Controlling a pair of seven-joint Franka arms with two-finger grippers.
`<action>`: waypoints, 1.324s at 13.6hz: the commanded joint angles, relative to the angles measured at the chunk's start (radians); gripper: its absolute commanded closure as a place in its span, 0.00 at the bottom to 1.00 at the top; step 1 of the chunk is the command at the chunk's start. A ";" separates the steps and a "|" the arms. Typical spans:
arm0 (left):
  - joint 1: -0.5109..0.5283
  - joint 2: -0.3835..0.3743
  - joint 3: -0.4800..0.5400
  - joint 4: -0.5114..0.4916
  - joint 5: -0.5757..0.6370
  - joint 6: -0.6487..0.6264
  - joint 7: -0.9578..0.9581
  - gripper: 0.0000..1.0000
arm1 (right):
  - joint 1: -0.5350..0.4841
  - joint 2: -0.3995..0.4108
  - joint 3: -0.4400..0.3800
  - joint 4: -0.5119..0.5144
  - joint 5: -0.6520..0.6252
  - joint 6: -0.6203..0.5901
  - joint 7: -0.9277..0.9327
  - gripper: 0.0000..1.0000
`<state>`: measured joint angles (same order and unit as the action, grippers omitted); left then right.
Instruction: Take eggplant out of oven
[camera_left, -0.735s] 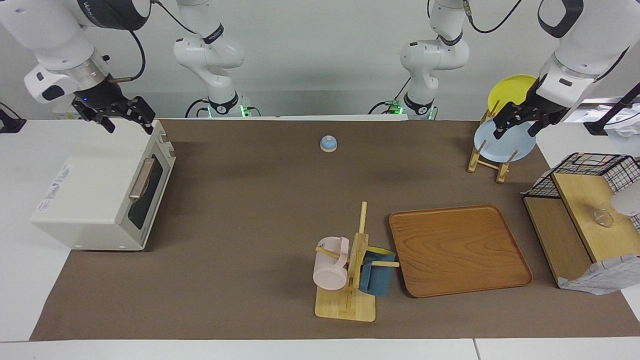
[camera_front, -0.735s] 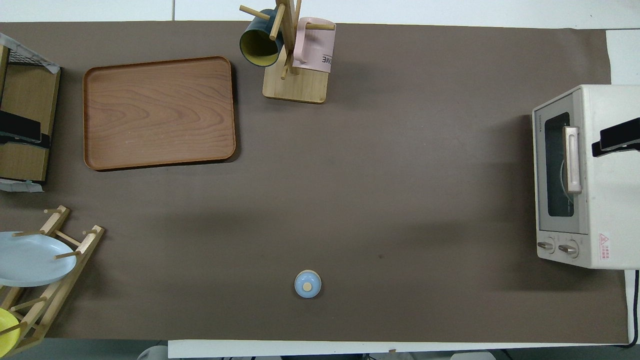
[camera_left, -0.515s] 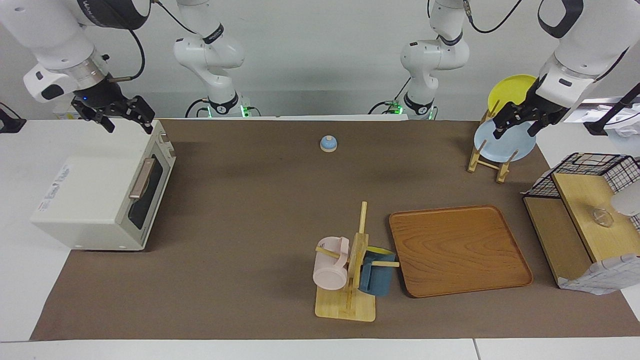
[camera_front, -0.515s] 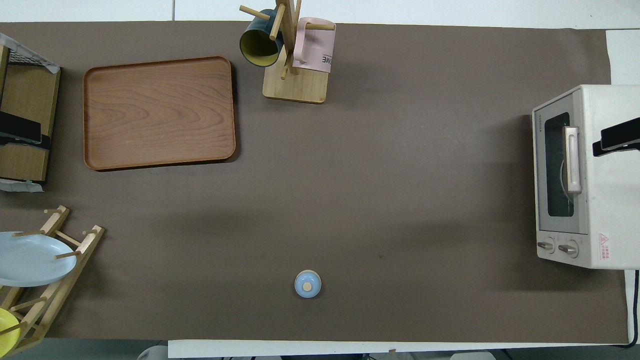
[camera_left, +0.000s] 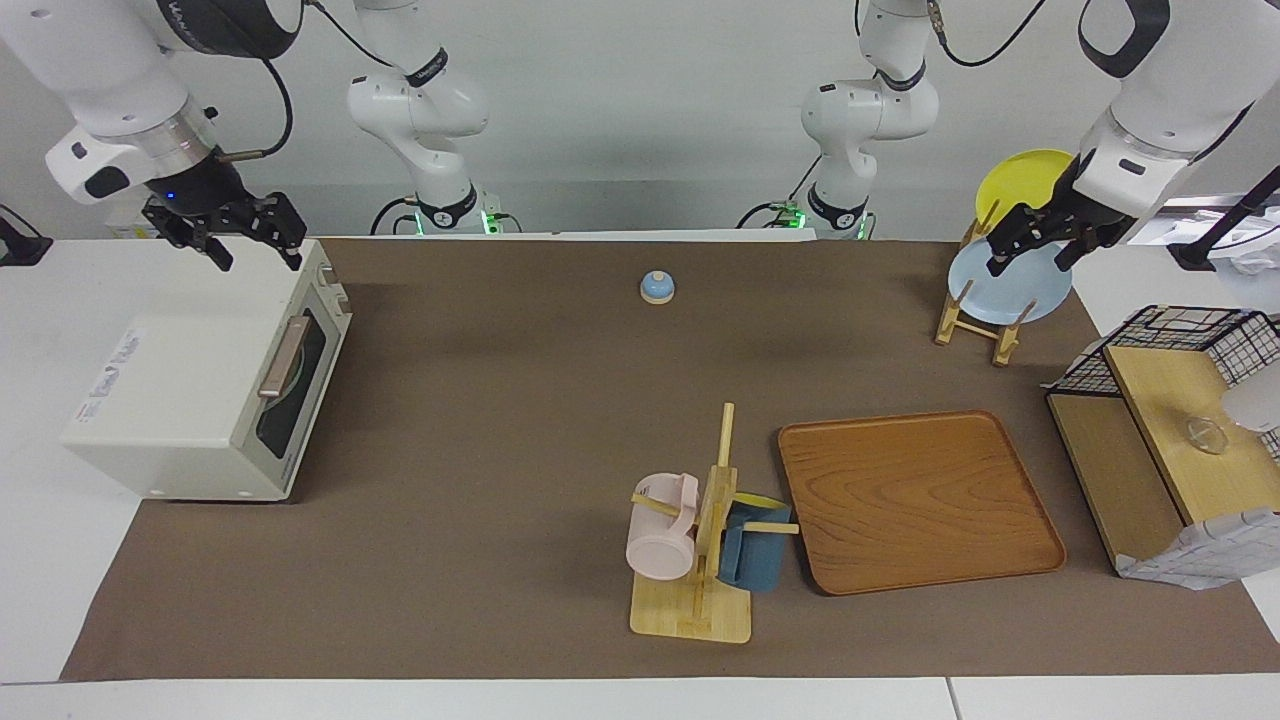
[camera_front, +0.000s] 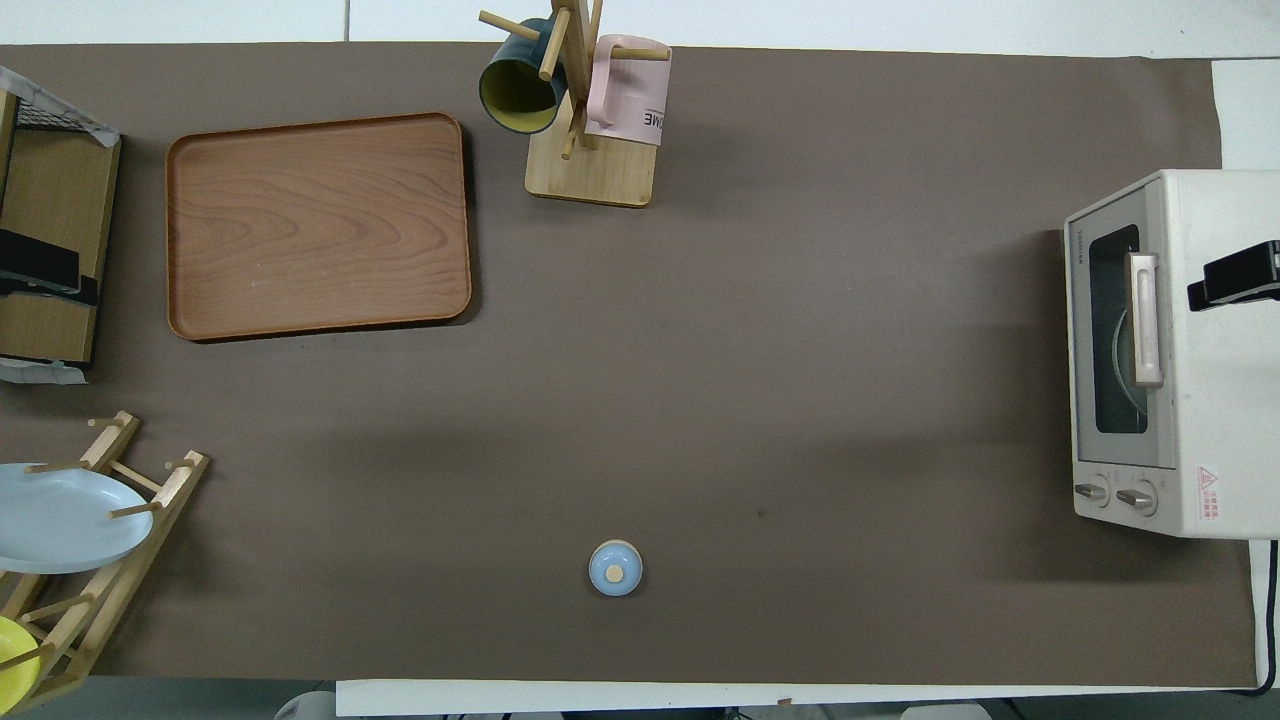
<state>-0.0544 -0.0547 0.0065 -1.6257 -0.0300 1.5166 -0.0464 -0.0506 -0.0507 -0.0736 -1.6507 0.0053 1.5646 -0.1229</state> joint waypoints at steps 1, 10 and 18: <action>0.010 -0.017 -0.005 -0.016 -0.007 -0.012 0.016 0.00 | -0.009 -0.029 0.009 -0.131 -0.011 0.128 -0.038 0.99; 0.013 -0.017 -0.005 -0.016 -0.007 -0.009 0.016 0.00 | 0.050 0.121 0.014 -0.195 -0.281 0.249 0.078 1.00; 0.013 -0.017 -0.005 -0.016 -0.007 -0.009 0.014 0.00 | 0.058 0.120 0.014 -0.313 -0.265 0.357 0.091 1.00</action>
<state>-0.0544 -0.0547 0.0061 -1.6264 -0.0300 1.5165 -0.0463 0.0091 0.0749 -0.0630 -1.8707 -0.2607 1.8375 -0.0572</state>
